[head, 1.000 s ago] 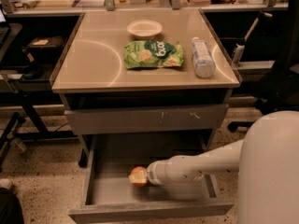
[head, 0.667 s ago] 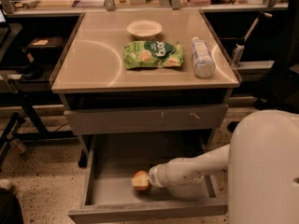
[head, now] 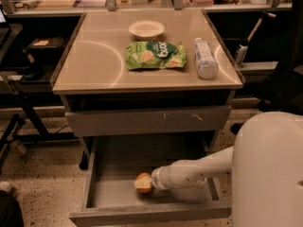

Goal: Place orange into middle drawer

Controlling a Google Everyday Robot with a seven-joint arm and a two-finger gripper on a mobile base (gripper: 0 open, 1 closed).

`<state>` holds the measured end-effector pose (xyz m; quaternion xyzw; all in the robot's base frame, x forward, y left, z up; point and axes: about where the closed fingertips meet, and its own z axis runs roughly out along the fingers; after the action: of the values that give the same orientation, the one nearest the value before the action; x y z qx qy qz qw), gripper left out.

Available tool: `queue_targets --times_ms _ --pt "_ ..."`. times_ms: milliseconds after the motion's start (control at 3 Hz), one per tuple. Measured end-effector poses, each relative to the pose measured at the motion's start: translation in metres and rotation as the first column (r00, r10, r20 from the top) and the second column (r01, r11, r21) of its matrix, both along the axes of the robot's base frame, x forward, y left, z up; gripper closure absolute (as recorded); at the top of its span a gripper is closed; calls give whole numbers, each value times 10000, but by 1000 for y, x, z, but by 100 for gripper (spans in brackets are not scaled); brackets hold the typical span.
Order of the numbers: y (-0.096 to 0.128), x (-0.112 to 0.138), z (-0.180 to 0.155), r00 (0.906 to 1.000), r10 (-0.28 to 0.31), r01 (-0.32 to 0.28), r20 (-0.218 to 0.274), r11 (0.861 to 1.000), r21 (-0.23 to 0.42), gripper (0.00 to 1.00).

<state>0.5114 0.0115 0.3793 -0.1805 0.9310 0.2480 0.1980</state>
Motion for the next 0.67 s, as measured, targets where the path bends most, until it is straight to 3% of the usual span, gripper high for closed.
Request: queue_targets --times_ms 667 --pt "0 0 0 10000 0 0 0 10000 0 36"
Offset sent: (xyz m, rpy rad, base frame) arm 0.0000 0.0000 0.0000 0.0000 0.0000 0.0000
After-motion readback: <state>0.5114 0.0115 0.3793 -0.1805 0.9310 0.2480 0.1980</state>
